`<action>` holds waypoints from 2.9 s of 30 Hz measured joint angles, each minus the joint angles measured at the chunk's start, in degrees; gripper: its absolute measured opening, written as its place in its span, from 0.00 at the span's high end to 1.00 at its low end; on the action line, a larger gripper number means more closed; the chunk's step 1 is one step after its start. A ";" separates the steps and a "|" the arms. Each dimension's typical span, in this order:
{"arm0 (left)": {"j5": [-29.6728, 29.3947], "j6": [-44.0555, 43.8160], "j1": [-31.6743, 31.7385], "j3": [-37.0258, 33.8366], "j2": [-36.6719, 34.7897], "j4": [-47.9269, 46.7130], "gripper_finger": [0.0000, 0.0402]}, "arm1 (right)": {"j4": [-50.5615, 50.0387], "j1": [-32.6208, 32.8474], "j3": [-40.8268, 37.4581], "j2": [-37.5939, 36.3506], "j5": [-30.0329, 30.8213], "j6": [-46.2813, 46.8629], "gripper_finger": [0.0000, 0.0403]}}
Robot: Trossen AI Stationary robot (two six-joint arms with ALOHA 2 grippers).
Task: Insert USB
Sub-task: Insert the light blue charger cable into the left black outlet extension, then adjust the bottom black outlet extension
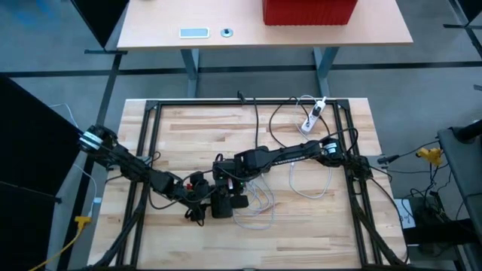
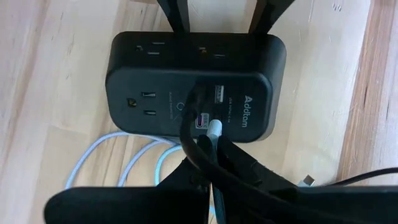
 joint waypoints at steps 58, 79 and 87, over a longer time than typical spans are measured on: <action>-4.67 0.94 1.14 1.84 -1.99 -6.97 0.49 | -1.23 -0.11 -0.75 -3.14 -1.73 -4.29 0.78; -0.31 -5.54 -0.60 15.94 -8.66 -39.39 0.74 | -23.21 5.68 5.01 -7.27 -1.33 9.80 0.43; -9.55 -10.11 -7.68 25.54 -19.06 -52.08 0.96 | -13.81 12.43 3.66 -5.89 3.47 15.57 0.53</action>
